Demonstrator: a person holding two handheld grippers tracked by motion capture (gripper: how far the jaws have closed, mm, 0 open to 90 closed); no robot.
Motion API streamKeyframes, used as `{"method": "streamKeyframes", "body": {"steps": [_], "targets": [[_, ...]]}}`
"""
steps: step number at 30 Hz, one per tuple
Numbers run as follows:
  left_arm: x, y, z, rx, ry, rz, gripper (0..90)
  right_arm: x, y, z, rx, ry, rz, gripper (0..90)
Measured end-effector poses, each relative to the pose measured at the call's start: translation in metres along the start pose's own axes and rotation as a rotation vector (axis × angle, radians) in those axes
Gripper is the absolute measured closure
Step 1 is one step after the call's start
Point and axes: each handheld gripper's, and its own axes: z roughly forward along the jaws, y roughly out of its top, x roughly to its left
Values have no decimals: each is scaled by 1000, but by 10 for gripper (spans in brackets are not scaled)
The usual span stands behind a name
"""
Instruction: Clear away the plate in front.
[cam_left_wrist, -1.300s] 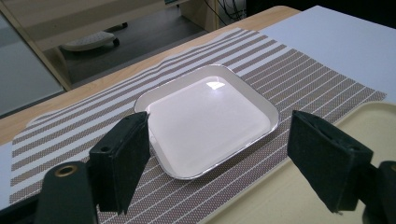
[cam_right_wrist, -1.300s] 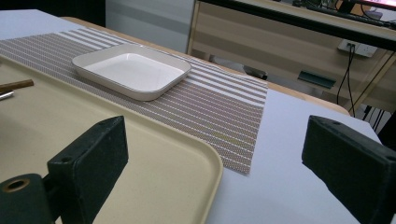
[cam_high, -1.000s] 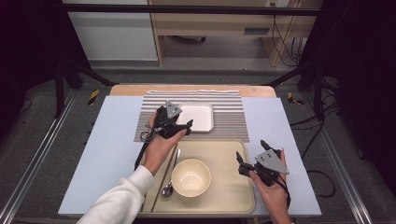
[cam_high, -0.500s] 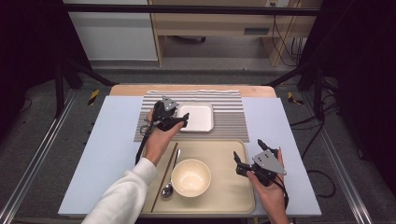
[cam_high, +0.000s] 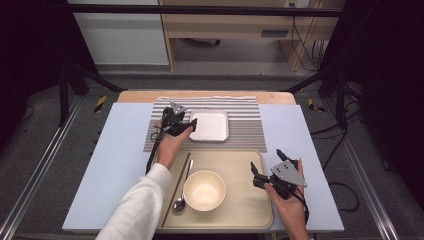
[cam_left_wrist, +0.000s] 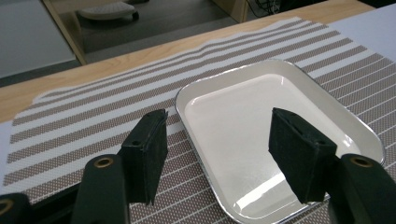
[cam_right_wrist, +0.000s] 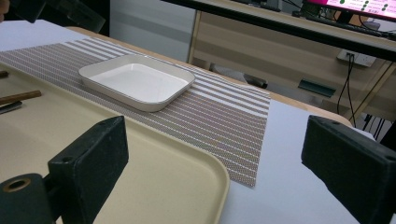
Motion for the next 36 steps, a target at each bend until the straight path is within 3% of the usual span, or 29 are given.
{"method": "streamKeyframes", "body": {"steps": [4, 17, 28, 36], "targets": [[1, -4, 6, 48, -7, 7, 392, 0, 0, 1, 1, 1, -2, 75], [4, -16, 28, 161, -11, -30, 544, -1, 0, 0, 5, -2, -1, 75], [0, -21, 35, 222, -6, -48, 622, -1, 0, 0, 5, 3, -4, 75], [-2, -22, 37, 235, -4, -63, 638, -2, -1, 0, 6, 3, -4, 75]]}}
